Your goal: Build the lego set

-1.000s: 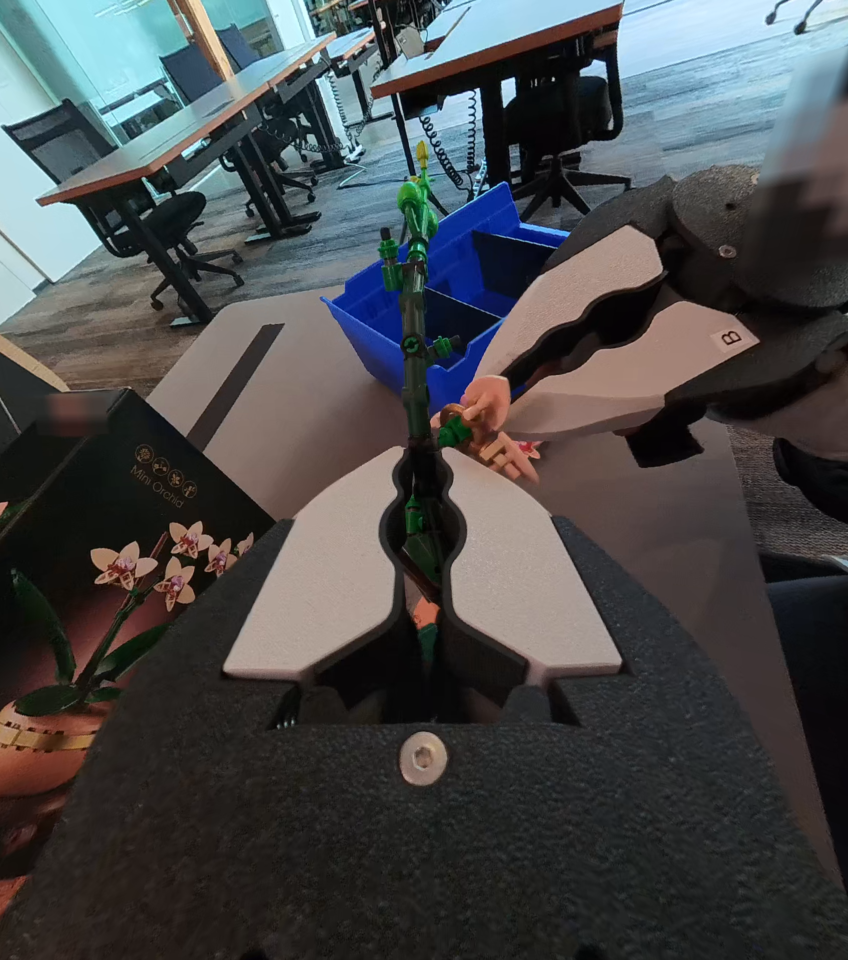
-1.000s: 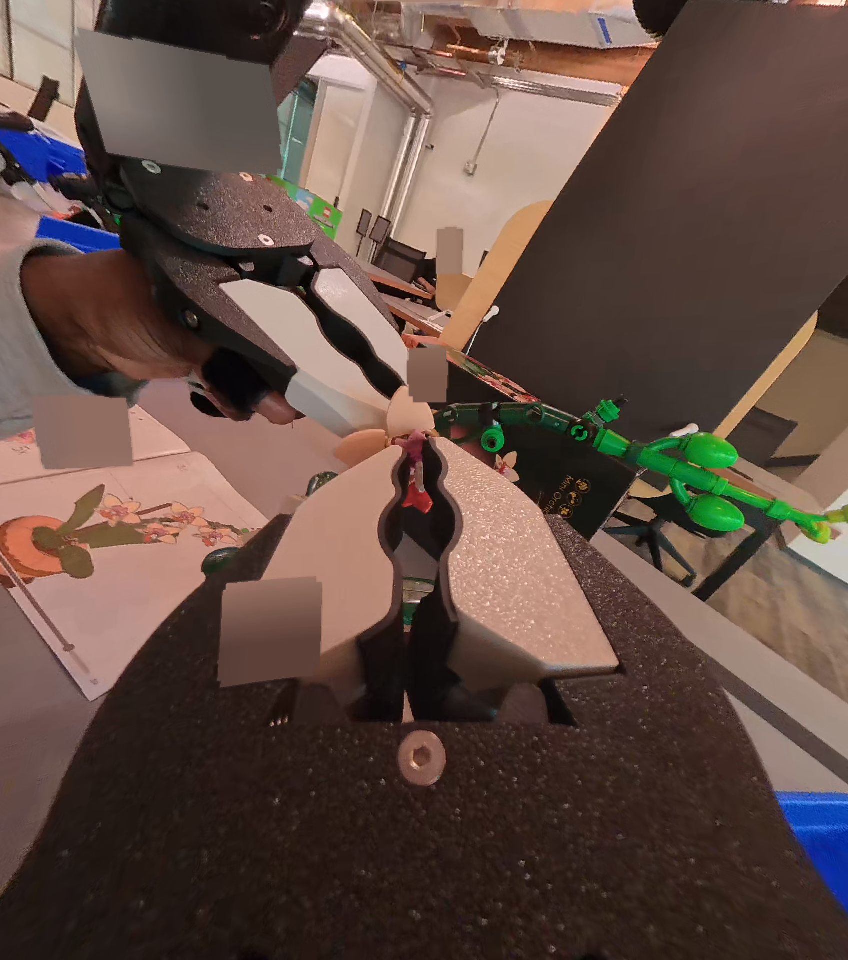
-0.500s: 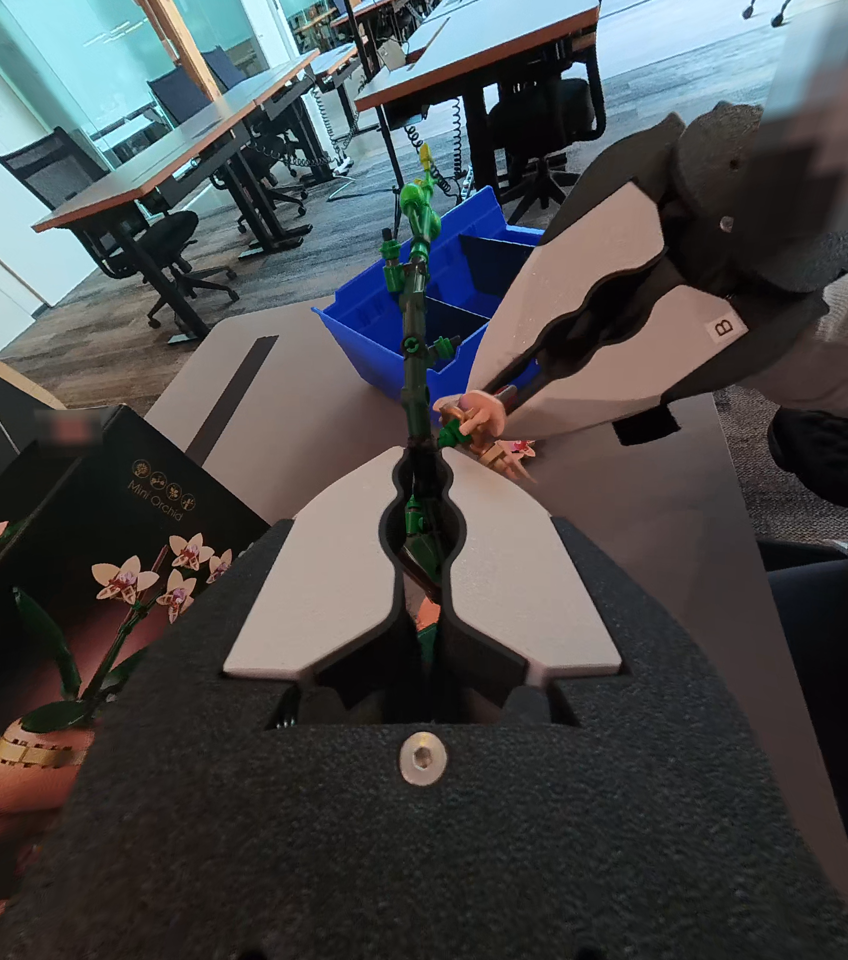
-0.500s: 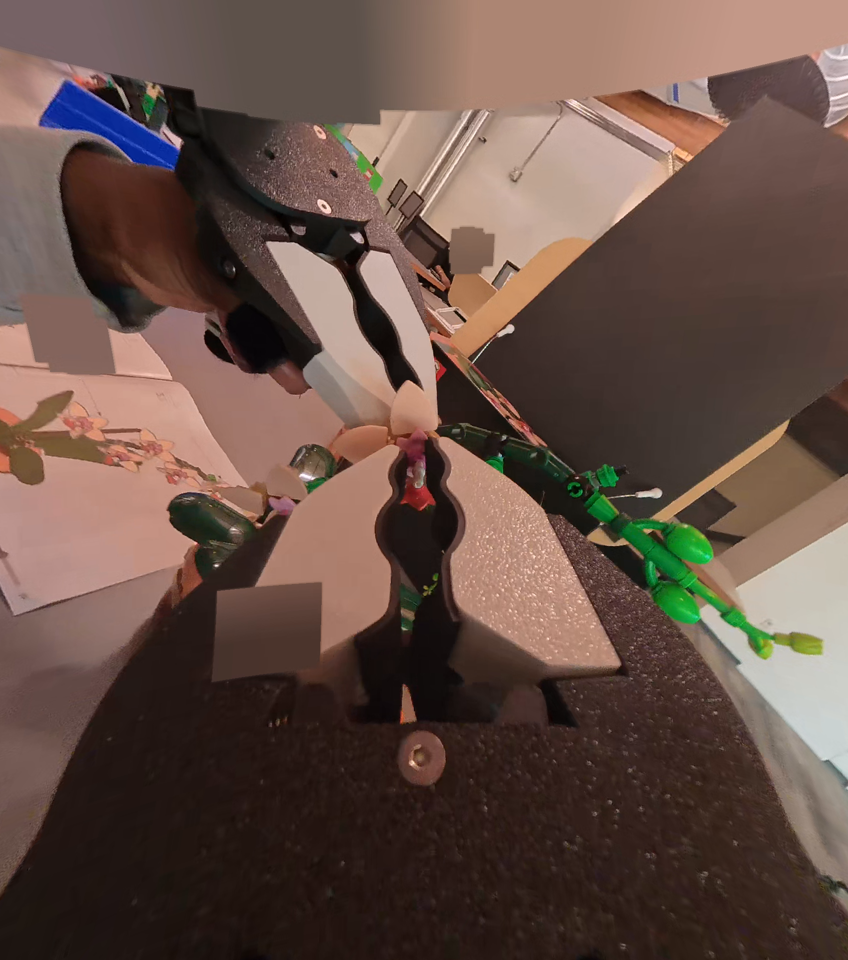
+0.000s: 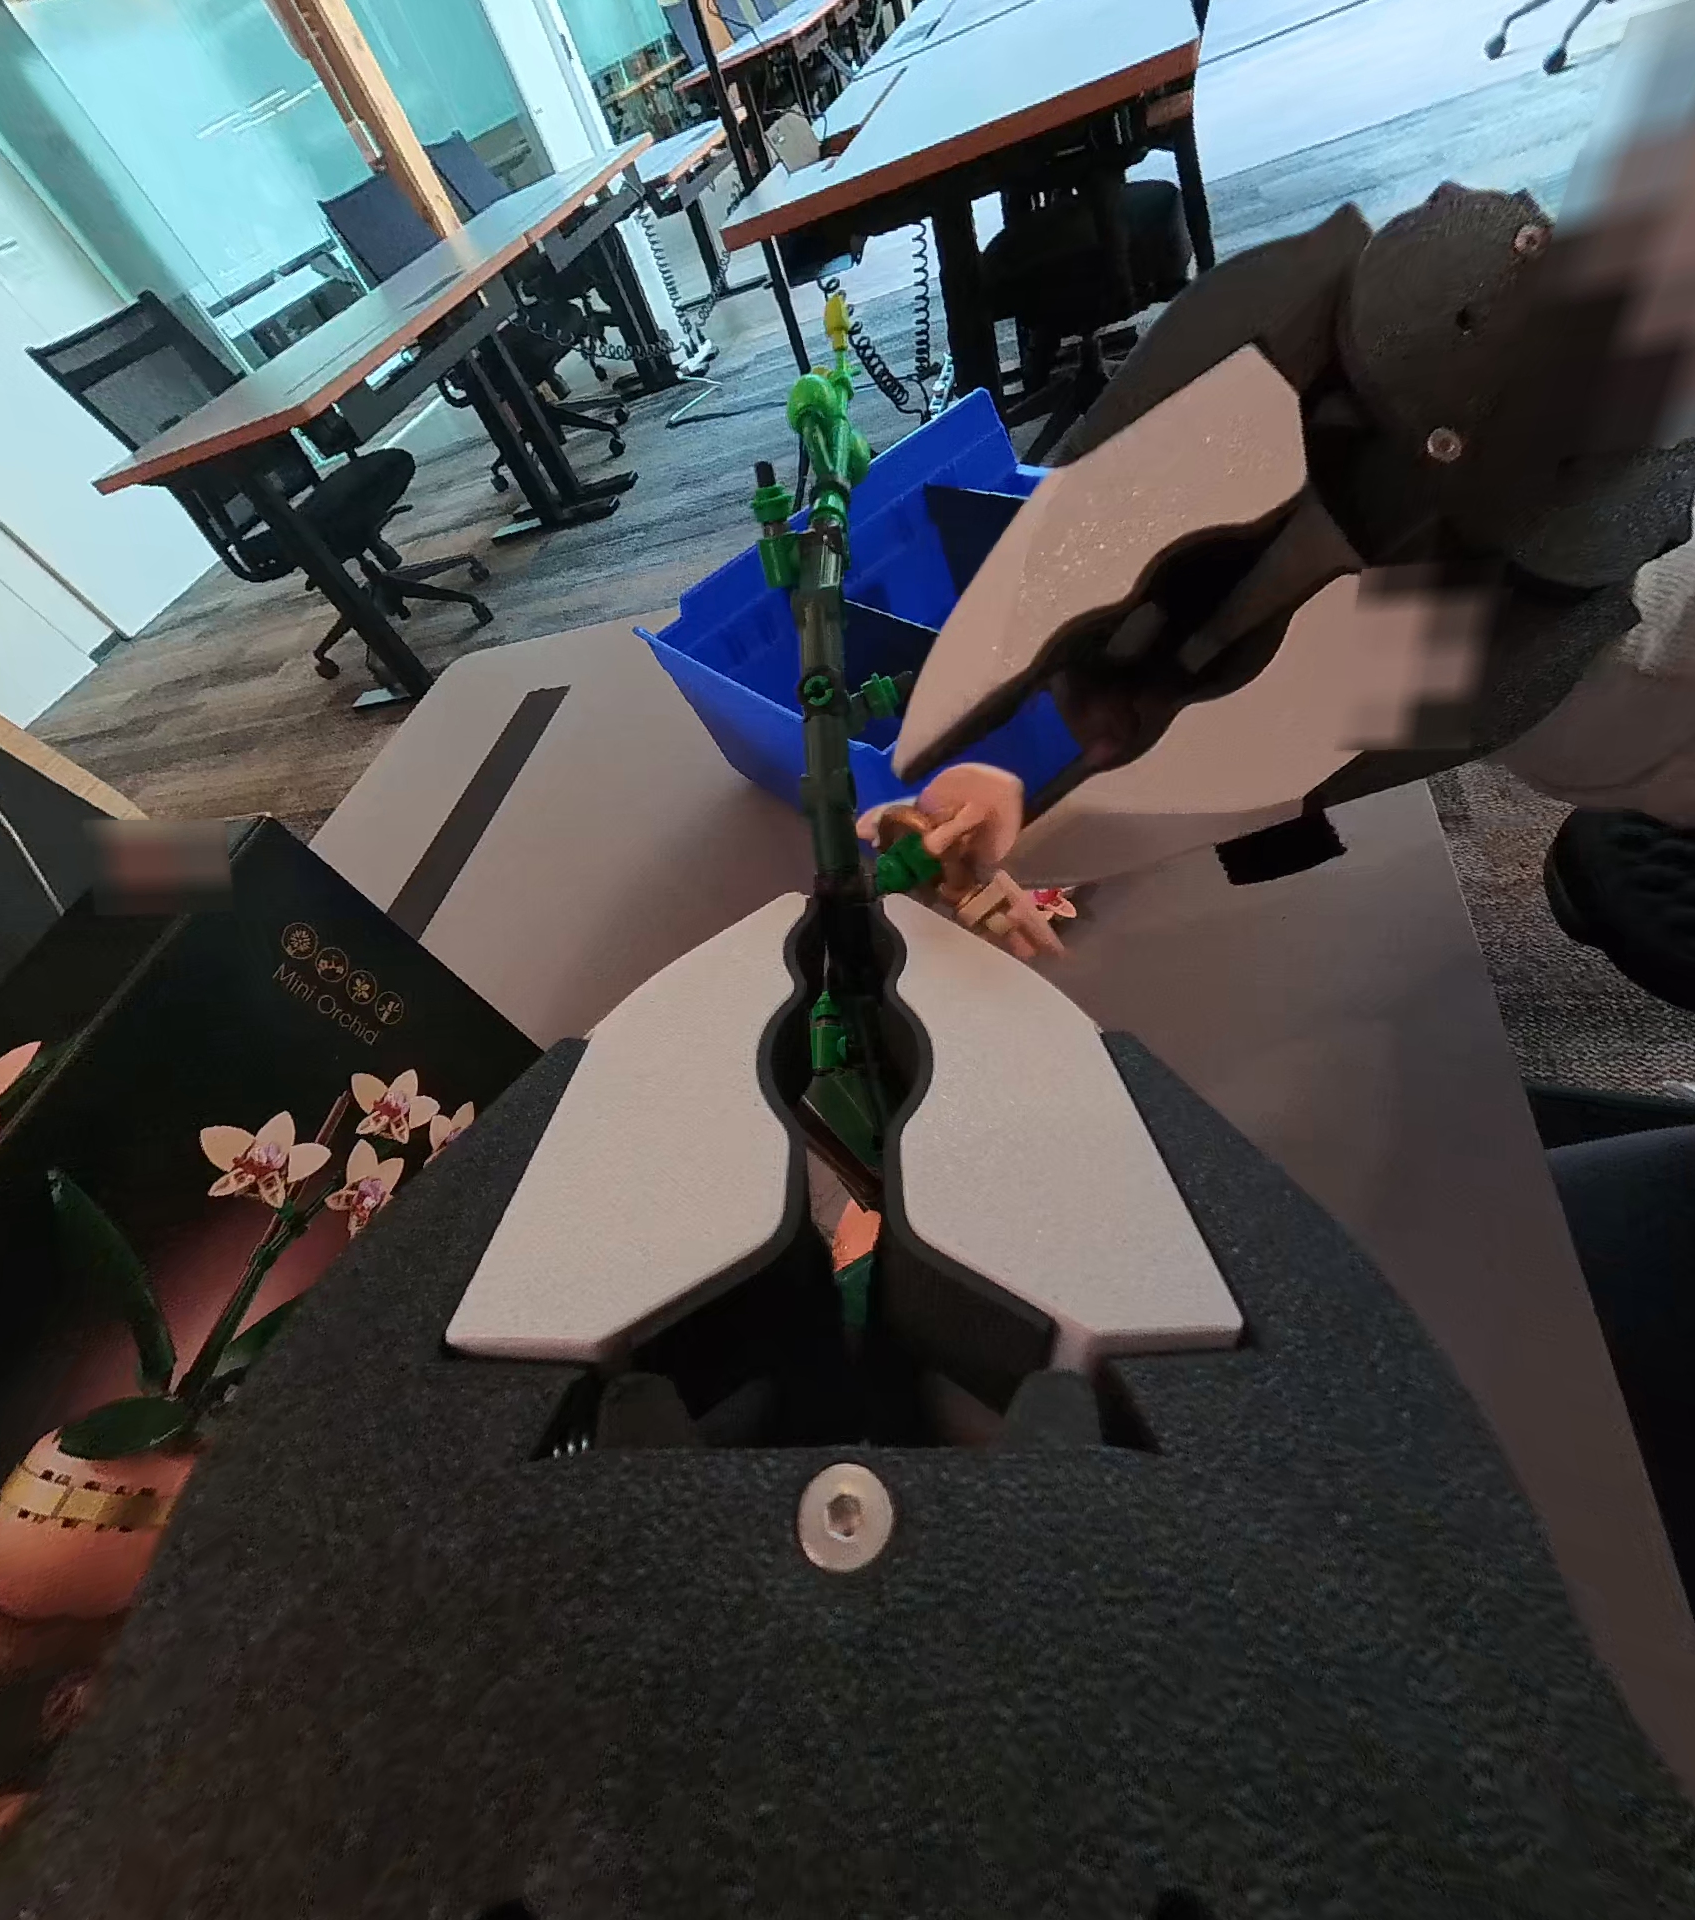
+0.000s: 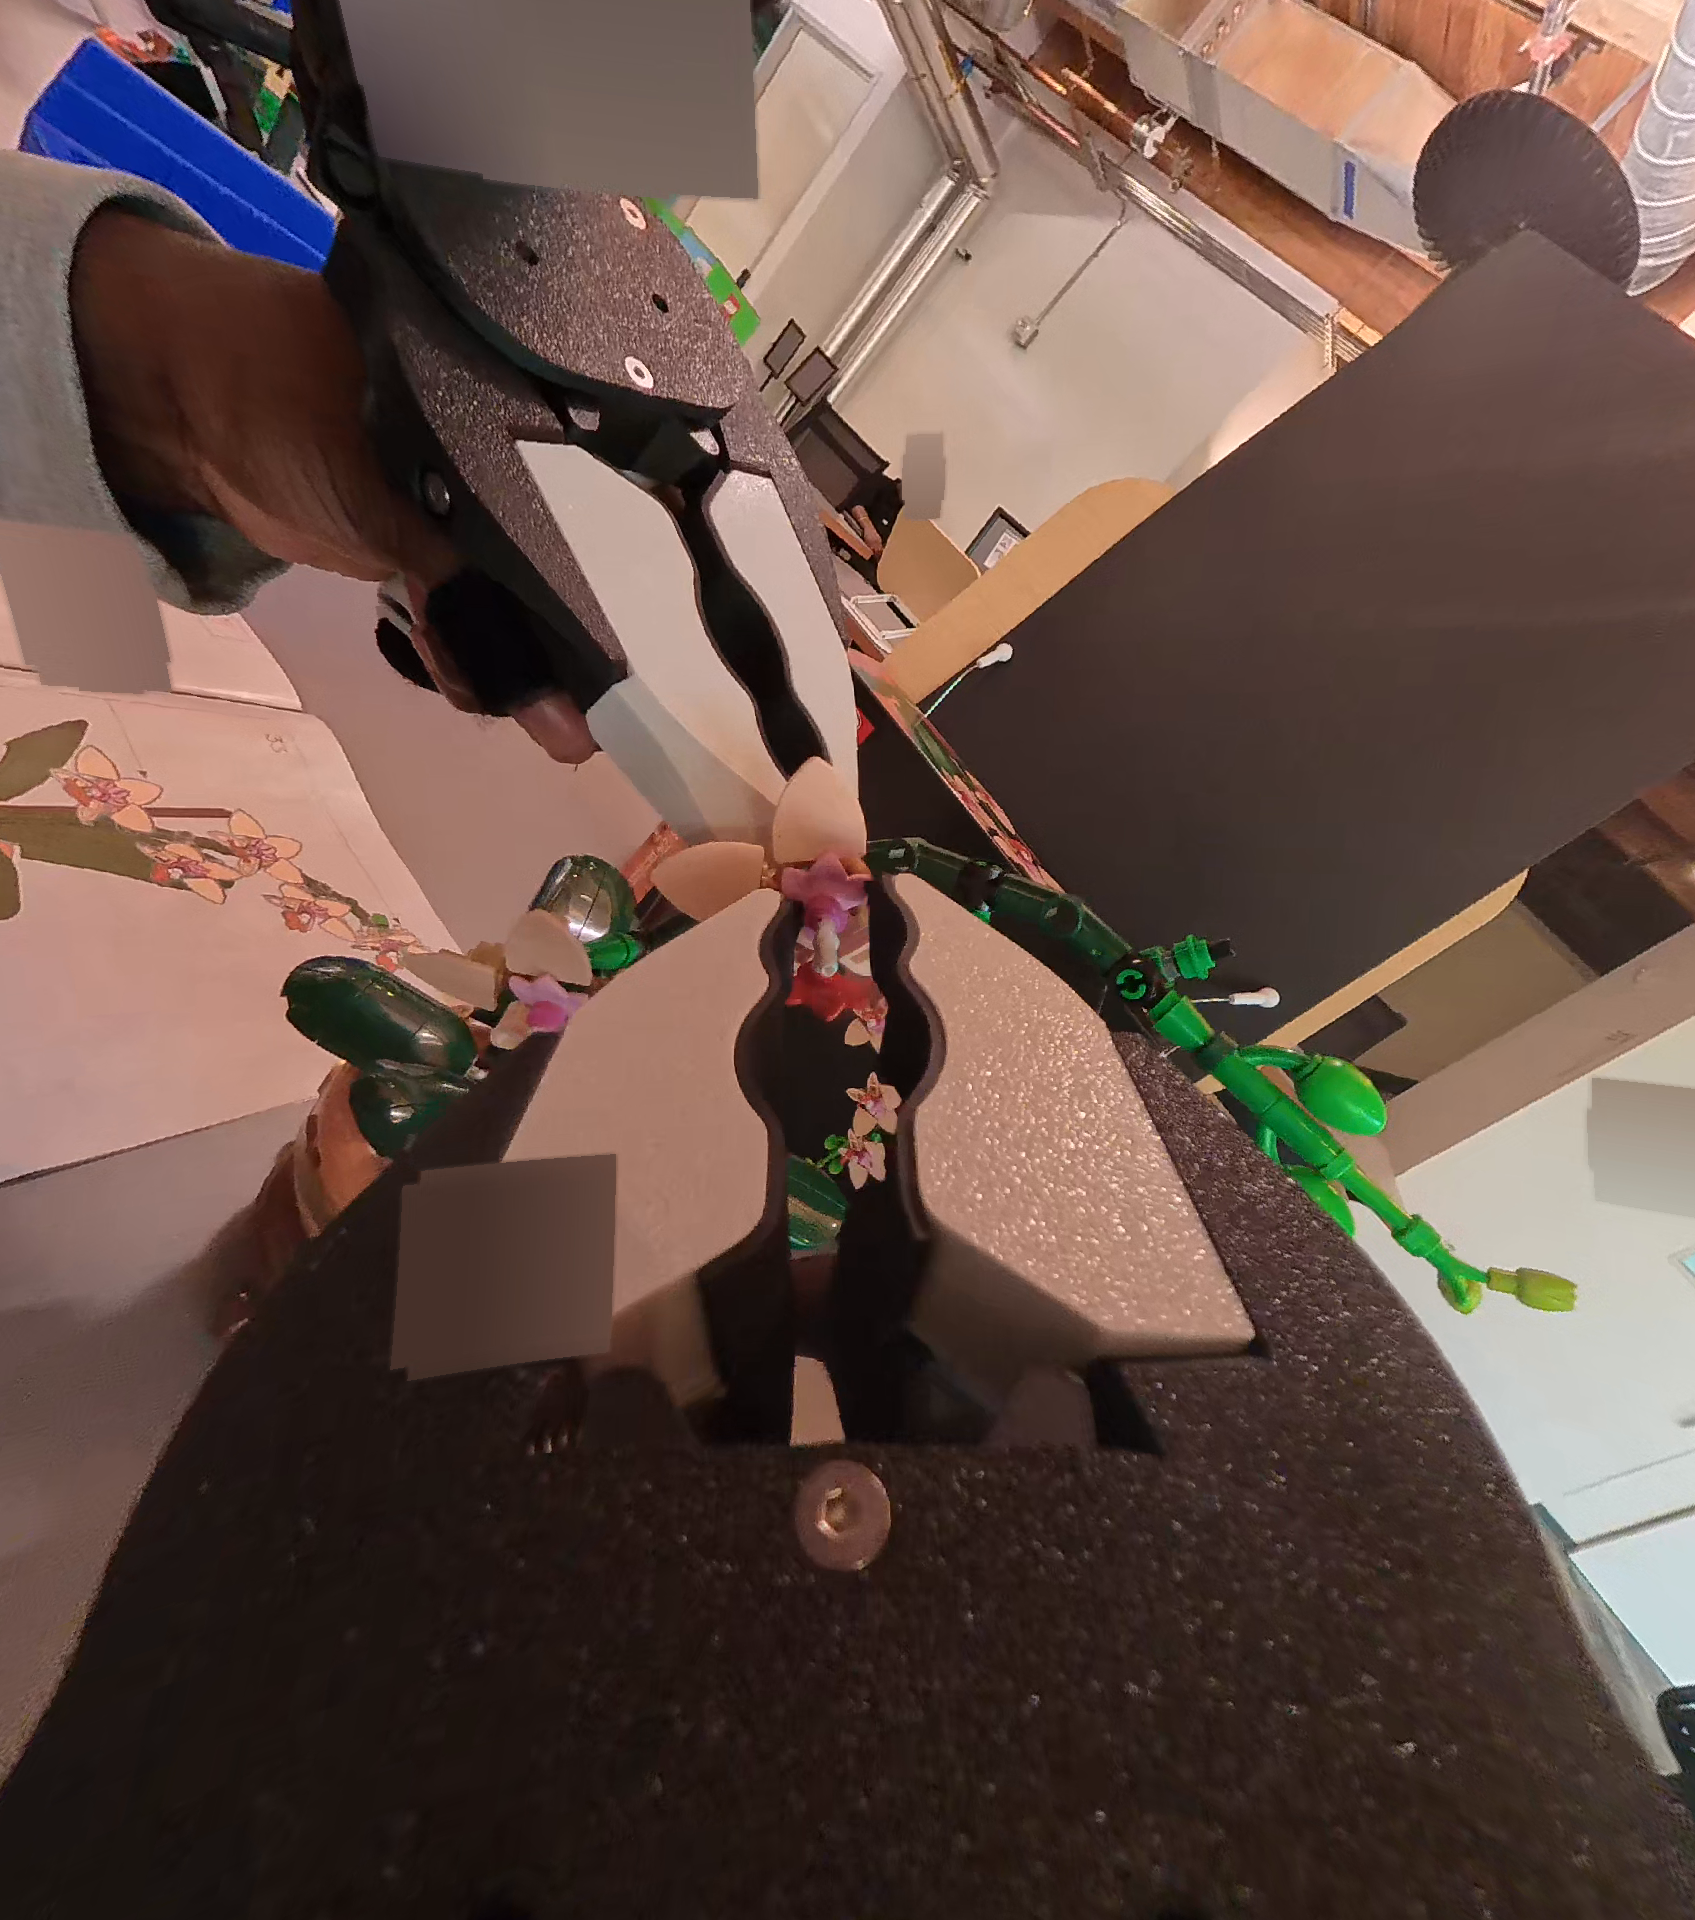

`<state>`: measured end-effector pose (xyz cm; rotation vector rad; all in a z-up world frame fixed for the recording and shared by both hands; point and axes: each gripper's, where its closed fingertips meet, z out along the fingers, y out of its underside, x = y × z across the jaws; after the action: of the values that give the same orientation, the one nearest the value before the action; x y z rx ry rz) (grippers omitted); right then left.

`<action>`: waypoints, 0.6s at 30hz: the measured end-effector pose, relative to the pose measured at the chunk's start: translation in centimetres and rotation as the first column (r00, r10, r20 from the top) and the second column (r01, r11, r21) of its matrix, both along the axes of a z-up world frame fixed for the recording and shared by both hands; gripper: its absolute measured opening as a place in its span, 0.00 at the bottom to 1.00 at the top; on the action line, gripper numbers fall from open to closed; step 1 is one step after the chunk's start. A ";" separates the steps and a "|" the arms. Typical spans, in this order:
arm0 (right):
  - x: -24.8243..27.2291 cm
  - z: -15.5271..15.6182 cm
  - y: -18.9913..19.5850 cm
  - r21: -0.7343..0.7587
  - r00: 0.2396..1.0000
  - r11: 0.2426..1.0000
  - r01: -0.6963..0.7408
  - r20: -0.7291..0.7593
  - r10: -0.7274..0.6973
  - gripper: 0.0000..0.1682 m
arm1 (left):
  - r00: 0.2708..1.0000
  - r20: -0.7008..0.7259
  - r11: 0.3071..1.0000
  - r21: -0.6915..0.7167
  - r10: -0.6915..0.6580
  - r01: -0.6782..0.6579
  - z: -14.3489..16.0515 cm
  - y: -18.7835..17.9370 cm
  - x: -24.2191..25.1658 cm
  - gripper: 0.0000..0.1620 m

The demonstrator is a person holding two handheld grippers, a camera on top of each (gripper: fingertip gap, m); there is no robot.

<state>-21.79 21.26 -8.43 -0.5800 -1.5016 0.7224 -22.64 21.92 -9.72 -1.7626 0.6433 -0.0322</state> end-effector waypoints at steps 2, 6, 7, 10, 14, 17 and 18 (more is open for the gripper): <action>-0.1 -0.2 0.1 0.018 1.000 1.000 0.014 0.014 -0.014 0.10 | 1.000 0.001 1.000 0.000 0.001 -0.001 0.0 0.0 0.0 0.05; -0.1 -0.3 -0.1 0.021 1.000 1.000 0.004 0.017 -0.004 0.08 | 1.000 0.005 1.000 0.000 0.002 -0.002 0.0 -0.1 0.1 0.05; -0.1 -0.3 -0.1 0.018 1.000 1.000 0.004 0.019 -0.004 0.08 | 1.000 0.002 1.000 0.000 0.005 -0.005 0.0 -0.1 0.0 0.05; -0.1 -0.3 -0.1 0.025 0.999 1.000 0.003 0.032 -0.004 0.08 | 1.000 -0.019 1.000 0.008 0.005 -0.004 0.0 -0.1 0.0 0.05; -0.2 -0.3 -0.2 -0.025 0.997 0.999 -0.026 0.072 0.027 0.08 | 1.000 -0.003 1.000 0.007 -0.006 0.006 0.0 -0.2 0.0 0.05; -0.3 -0.4 -0.2 -0.061 0.995 0.998 -0.019 0.097 0.025 0.07 | 1.000 -0.015 1.000 0.015 0.013 -0.013 0.0 -0.1 -0.1 0.05; -0.3 -0.4 -0.1 -0.059 0.995 0.998 -0.012 0.101 0.018 0.07 | 0.999 -0.029 0.999 0.022 0.025 -0.024 0.0 -0.1 -0.1 0.05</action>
<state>-22.08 21.11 -8.81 -0.6583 -1.5842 0.7603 -22.76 21.85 -9.69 -1.7526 0.6413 0.0174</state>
